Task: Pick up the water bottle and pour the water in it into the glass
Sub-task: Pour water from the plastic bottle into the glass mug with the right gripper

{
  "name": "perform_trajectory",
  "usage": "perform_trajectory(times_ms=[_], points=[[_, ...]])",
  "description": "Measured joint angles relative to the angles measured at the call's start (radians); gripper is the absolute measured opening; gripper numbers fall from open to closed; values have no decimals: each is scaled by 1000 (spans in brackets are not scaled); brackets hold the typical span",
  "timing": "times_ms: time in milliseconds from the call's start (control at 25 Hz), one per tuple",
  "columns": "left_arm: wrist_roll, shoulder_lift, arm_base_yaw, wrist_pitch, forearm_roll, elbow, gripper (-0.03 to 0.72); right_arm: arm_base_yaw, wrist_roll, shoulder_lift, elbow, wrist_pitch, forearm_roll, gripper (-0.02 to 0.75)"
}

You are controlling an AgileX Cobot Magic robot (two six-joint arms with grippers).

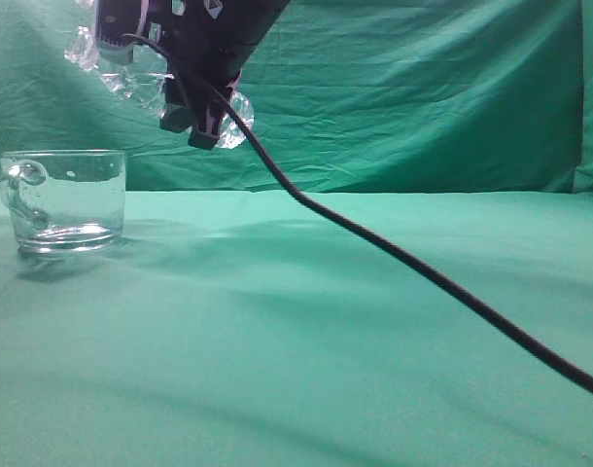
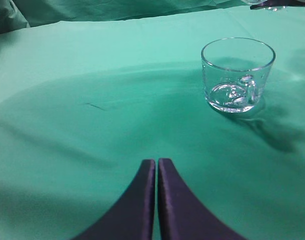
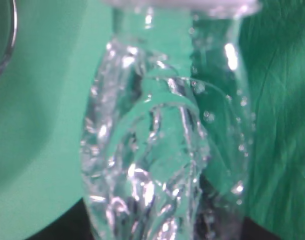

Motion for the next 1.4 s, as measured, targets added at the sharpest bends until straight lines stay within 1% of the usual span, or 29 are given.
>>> perform_trajectory(times_ms=[200, 480, 680, 840, 1200, 1400], points=[[0, 0, 0, 0, 0, 0, 0, 0, -2, 0, 0, 0, -112, 288], [0, 0, 0, 0, 0, 0, 0, 0, 2, 0, 0, -4, -156, 288], [0, 0, 0, 0, 0, 0, 0, 0, 4, 0, 0, 3, -225, 288], [0, 0, 0, 0, 0, 0, 0, 0, 4, 0, 0, 9, -240, 288], [0, 0, 0, 0, 0, 0, 0, 0, 4, 0, 0, 34, -310, 288], [0, 0, 0, 0, 0, 0, 0, 0, 4, 0, 0, 43, -320, 288]])
